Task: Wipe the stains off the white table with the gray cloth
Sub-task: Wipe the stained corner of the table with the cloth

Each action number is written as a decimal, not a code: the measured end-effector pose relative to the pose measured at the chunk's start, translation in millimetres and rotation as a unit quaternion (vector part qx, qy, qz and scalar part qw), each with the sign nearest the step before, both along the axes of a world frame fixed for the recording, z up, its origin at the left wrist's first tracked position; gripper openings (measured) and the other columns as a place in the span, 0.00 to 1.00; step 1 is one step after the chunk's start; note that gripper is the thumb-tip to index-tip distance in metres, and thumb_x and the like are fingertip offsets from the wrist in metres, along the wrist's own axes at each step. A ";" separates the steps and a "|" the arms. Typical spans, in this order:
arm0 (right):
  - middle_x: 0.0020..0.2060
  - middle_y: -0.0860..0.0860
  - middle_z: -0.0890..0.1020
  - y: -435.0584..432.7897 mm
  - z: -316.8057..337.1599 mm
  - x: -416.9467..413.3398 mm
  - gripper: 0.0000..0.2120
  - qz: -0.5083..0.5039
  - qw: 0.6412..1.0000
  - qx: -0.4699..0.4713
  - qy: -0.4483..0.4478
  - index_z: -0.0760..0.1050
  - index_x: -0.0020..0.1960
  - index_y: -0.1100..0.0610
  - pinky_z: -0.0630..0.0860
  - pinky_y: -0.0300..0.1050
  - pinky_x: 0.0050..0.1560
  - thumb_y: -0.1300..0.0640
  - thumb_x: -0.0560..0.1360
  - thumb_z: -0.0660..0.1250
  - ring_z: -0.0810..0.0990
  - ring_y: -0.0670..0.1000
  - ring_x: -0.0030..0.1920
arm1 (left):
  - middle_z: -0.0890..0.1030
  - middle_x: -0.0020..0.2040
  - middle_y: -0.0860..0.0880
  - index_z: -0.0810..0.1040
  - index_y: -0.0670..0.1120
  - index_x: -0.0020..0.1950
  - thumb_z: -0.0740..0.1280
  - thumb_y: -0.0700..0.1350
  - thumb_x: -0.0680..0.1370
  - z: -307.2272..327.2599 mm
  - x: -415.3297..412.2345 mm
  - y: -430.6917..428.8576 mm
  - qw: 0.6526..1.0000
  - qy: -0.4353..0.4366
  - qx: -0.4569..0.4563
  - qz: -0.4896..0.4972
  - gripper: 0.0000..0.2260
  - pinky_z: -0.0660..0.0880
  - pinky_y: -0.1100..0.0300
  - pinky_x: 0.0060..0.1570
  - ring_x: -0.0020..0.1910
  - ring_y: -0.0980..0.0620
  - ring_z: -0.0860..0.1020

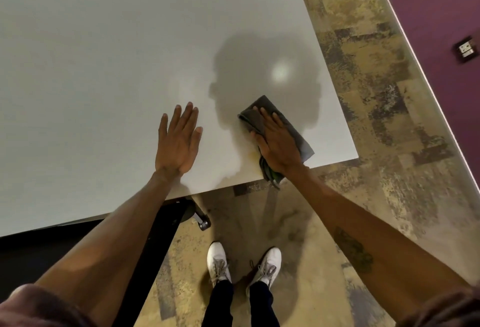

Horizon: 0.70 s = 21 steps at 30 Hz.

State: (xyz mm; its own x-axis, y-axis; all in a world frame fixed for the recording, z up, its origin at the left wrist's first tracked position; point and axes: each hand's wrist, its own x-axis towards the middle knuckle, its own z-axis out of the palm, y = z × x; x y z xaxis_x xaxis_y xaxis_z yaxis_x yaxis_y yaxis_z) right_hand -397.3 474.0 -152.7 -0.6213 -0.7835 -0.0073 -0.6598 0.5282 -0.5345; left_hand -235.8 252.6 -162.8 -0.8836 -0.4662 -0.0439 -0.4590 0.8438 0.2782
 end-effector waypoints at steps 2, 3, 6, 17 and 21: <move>0.78 0.49 0.60 -6.2 -0.2 18.6 0.27 -0.088 0.996 -0.015 -0.016 0.55 0.79 0.53 0.41 0.40 0.79 0.46 0.83 0.48 0.49 0.42 0.78 | 0.55 0.85 0.51 0.55 0.50 0.84 0.37 0.60 0.86 2.2 3.5 2.6 0.999 -0.008 -0.013 0.041 0.30 0.46 0.40 0.81 0.85 0.47 0.51; 0.78 0.50 0.61 -10.8 -0.2 28.4 0.27 -0.137 0.990 -0.021 -0.014 0.55 0.79 0.53 0.38 0.36 0.78 0.47 0.82 0.49 0.49 0.40 0.77 | 0.55 0.85 0.51 0.55 0.50 0.84 0.38 0.61 0.86 3.7 3.5 3.5 0.997 -0.013 -0.018 0.071 0.30 0.45 0.38 0.81 0.85 0.46 0.50; 0.78 0.52 0.60 -25.5 -1.0 50.6 0.28 -0.274 0.962 -0.015 0.004 0.53 0.80 0.56 0.40 0.37 0.78 0.47 0.83 0.49 0.51 0.45 0.79 | 0.52 0.85 0.50 0.54 0.50 0.85 0.42 0.64 0.85 6.7 1.6 7.3 0.988 -0.019 -0.021 0.152 0.31 0.41 0.35 0.80 0.85 0.44 0.46; 0.77 0.60 0.62 -83.6 1.2 47.3 0.29 -0.465 0.884 0.024 0.047 0.52 0.78 0.64 0.52 0.55 0.79 0.48 0.83 0.47 0.58 0.56 0.78 | 0.50 0.85 0.46 0.51 0.47 0.85 0.45 0.56 0.87 1.7 -3.1 2.4 0.975 -0.049 -0.061 0.206 0.28 0.49 0.31 0.78 0.84 0.38 0.49; 0.77 0.60 0.62 -99.3 3.6 30.3 0.28 -0.464 0.884 0.021 0.052 0.54 0.78 0.65 0.54 0.57 0.79 0.49 0.83 0.48 0.59 0.57 0.78 | 0.60 0.83 0.42 0.61 0.42 0.83 0.52 0.50 0.88 0.2 -1.6 2.9 0.976 -0.009 -0.081 0.203 0.24 0.56 0.30 0.76 0.82 0.34 0.57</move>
State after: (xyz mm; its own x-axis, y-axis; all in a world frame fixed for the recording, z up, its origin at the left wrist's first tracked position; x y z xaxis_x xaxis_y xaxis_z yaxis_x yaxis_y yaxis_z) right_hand -367.0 374.7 -149.1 -0.9955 0.0633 0.0700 0.0238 0.8861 -0.4629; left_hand -237.4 255.6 -162.5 -0.6251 -0.7792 0.0454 -0.7675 0.6242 0.1455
